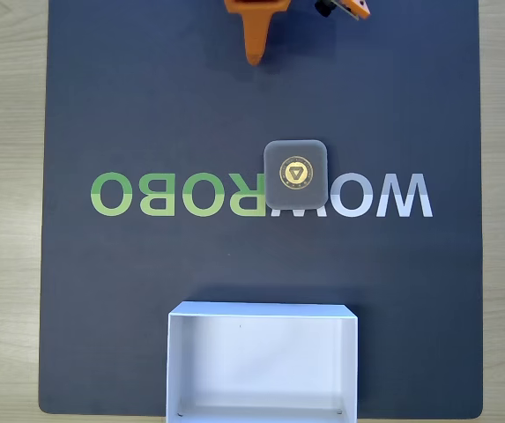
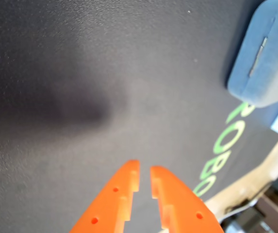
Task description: Grab the usb to bin
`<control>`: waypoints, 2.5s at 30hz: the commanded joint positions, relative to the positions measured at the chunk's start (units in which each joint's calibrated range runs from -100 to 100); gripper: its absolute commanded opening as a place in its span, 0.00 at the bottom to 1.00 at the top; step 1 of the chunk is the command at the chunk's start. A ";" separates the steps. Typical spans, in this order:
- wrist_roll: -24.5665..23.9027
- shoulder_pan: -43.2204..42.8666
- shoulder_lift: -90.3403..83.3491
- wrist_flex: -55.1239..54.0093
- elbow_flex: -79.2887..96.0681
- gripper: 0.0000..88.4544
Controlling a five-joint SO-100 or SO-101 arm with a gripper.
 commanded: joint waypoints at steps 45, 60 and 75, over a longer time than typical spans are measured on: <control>-0.07 -0.23 0.31 0.53 -2.35 0.03; -0.07 -0.23 0.31 0.53 -2.35 0.03; -0.12 -0.32 17.18 -9.25 -18.79 0.03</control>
